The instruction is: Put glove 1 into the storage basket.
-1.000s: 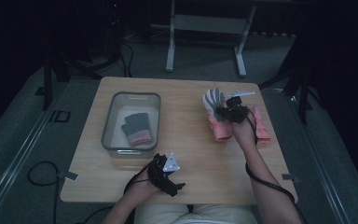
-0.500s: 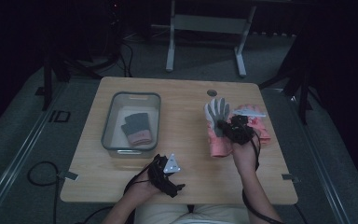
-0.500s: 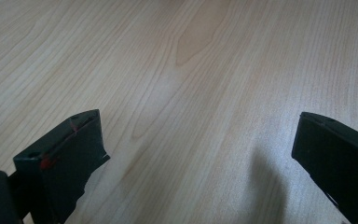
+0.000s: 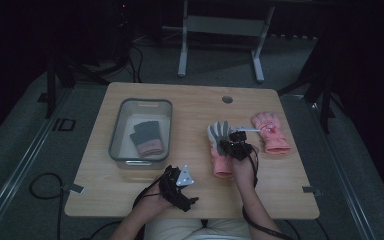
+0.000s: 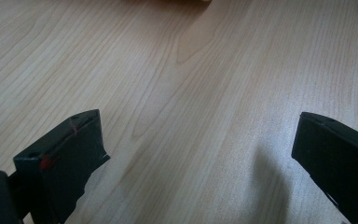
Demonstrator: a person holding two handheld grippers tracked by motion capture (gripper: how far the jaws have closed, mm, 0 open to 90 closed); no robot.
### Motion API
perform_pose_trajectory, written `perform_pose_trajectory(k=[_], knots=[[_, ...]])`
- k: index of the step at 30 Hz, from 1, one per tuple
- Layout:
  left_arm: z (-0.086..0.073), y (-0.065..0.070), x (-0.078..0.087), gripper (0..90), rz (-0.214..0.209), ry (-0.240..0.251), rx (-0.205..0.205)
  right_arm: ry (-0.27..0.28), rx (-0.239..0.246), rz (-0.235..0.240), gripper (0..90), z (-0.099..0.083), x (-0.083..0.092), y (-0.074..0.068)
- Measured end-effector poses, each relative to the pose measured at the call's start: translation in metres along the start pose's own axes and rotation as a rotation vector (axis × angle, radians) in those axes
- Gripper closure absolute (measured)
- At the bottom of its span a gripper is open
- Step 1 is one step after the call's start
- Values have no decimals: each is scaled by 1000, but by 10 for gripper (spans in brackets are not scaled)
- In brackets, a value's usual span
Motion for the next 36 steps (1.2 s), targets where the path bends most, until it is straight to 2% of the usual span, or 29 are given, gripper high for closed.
perform_pose_trajectory(k=[5, 10, 12, 15, 21, 26, 31, 34, 36], knots=[[-1, 1, 0, 17, -8, 4, 2, -30, 20, -14, 884, -5, -15, -1], [-1, 0, 1, 17, -7, 5, 7, -79, 91, 1, 880, -15, -28, -3], [-1, 0, 1, 17, -6, 7, 10, -79, 123, 4, 878, -17, -31, -2], [-1, -1, 1, 17, -7, 3, 11, -86, 145, 7, 876, -16, -32, -2], [-2, -1, 0, 17, -1, -4, 4, -76, 124, 14, 856, -14, -35, -2], [-3, 0, 0, 17, -1, -12, -4, -51, 118, 47, 739, -7, -18, -7], [-3, 0, 0, 17, -4, -6, 1, 17, 158, 98, 716, 14, 13, -16], [-3, 1, -1, 17, -5, -8, -1, 50, 185, 107, 706, 27, 31, -12], [-4, 1, -1, 18, -6, -14, -4, 79, 202, 97, 701, 36, 41, -2]])
Point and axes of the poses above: each handheld gripper's, and its own axes: x roughly backward along the jaws, z roughly out of its top, y roughly to its right, the point moved 10 cm from there along -x, roughly forward along the jaws, and after that the axes turned 11 degrees about -x, right-handed, at the moved point
